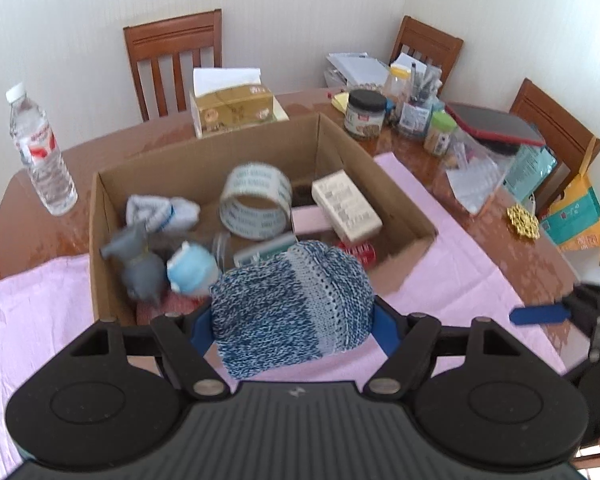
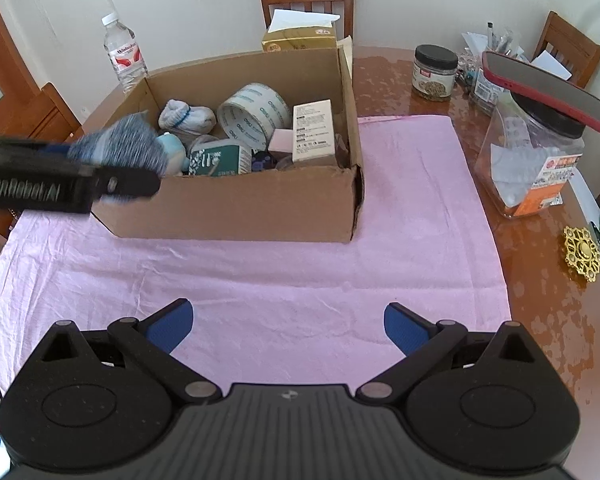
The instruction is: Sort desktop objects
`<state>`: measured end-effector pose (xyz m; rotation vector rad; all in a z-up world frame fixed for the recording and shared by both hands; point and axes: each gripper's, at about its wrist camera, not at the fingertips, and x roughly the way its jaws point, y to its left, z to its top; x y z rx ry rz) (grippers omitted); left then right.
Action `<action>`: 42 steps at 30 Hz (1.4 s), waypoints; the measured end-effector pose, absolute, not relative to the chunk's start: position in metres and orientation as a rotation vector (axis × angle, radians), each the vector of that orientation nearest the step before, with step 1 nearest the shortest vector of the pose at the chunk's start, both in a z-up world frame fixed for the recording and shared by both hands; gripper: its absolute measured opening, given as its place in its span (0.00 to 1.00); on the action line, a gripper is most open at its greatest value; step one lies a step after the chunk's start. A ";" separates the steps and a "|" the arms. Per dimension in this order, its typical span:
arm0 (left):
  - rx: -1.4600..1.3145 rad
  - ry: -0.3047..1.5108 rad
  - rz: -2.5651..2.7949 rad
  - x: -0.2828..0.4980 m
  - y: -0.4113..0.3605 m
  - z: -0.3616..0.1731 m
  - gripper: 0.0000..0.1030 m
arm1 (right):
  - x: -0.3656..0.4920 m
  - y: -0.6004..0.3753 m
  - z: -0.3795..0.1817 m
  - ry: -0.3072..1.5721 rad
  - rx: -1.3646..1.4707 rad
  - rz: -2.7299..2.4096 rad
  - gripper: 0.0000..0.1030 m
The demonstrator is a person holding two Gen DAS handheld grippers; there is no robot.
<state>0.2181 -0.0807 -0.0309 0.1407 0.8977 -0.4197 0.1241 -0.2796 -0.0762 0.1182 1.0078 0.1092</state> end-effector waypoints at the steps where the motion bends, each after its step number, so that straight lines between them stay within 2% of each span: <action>1: 0.138 0.894 -0.420 0.222 -0.081 -0.029 0.73 | 0.124 -0.279 -0.076 1.007 0.119 0.110 1.00; 18: 0.176 0.874 -0.418 0.285 -0.095 -0.021 0.74 | 0.139 -0.290 -0.072 1.003 0.147 0.077 1.00; 21: 0.180 0.867 -0.410 0.294 -0.096 -0.021 0.79 | 0.141 -0.290 -0.073 1.006 0.147 0.078 1.00; 23: 0.176 0.857 -0.394 0.298 -0.095 -0.021 0.90 | 0.143 -0.290 -0.073 1.009 0.147 0.075 1.00; 24: 0.171 0.849 -0.380 0.300 -0.094 -0.021 0.92 | 0.144 -0.290 -0.074 1.012 0.148 0.074 1.00; 42: 0.151 0.849 -0.350 0.281 -0.081 -0.021 0.93 | 0.144 -0.289 -0.075 1.016 0.149 0.068 1.00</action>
